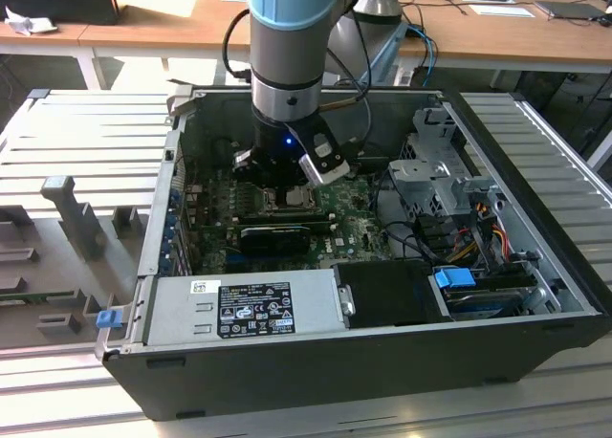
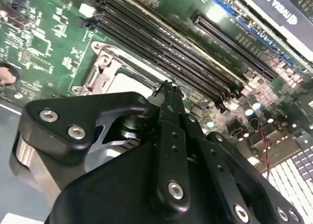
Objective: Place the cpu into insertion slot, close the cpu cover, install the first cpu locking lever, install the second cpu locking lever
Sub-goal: 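Install the second cpu locking lever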
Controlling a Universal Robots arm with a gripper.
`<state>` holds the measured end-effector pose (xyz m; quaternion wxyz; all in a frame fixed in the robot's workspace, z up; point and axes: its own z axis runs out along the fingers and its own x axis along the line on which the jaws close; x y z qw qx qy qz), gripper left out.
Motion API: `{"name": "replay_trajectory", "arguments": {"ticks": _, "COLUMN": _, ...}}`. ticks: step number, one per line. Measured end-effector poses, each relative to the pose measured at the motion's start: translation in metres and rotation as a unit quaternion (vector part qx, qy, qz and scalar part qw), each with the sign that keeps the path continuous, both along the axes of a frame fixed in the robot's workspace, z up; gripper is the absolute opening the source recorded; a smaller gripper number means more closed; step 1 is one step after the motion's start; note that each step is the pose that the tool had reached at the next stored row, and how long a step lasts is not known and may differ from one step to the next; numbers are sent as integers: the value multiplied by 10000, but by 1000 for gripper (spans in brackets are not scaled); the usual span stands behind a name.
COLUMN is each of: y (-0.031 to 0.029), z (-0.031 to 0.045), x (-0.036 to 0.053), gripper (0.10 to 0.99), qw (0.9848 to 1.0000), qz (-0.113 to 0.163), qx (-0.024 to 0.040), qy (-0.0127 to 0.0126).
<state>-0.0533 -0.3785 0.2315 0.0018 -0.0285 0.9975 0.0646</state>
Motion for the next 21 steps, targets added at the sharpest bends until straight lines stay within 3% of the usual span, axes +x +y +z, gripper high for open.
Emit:
{"name": "replay_trajectory", "arguments": {"ticks": 4, "y": 0, "z": -165, "x": -74, "gripper": 106, "qw": 10000, "qz": 8, "qx": 0, "qy": 0}}
{"name": "replay_trajectory", "arguments": {"ticks": 5, "y": -7, "z": -200, "x": -76, "gripper": 106, "qw": 10000, "qz": 10, "qx": 36, "qy": 1}}
{"name": "replay_trajectory", "arguments": {"ticks": 6, "y": -28, "z": -205, "x": -76, "gripper": 106, "qw": 9999, "qz": 9, "qx": 145, "qy": 0}}
{"name": "replay_trajectory", "arguments": {"ticks": 7, "y": -61, "z": -207, "x": -79, "gripper": 106, "qw": 9996, "qz": 10, "qx": 300, "qy": 0}}
{"name": "replay_trajectory", "arguments": {"ticks": 9, "y": -124, "z": -208, "x": -86, "gripper": 106, "qw": 9991, "qz": 9, "qx": 422, "qy": 0}}
{"name": "replay_trajectory", "arguments": {"ticks": 10, "y": -157, "z": -209, "x": -111, "gripper": 106, "qw": 9987, "qz": 9, "qx": 513, "qy": 0}}
{"name": "replay_trajectory", "arguments": {"ticks": 15, "y": -211, "z": -216, "x": -164, "gripper": 106, "qw": 9974, "qz": 9, "qx": 725, "qy": -1}}
{"name": "replay_trajectory", "arguments": {"ticks": 16, "y": -255, "z": -216, "x": -166, "gripper": 106, "qw": 9965, "qz": 9, "qx": 835, "qy": 0}}
{"name": "replay_trajectory", "arguments": {"ticks": 18, "y": -325, "z": -217, "x": -166, "gripper": 106, "qw": 9956, "qz": -17, "qx": 939, "qy": -2}}
{"name": "replay_trajectory", "arguments": {"ticks": 21, "y": -332, "z": -249, "x": -203, "gripper": 106, "qw": 9951, "qz": -31, "qx": 993, "qy": -3}}
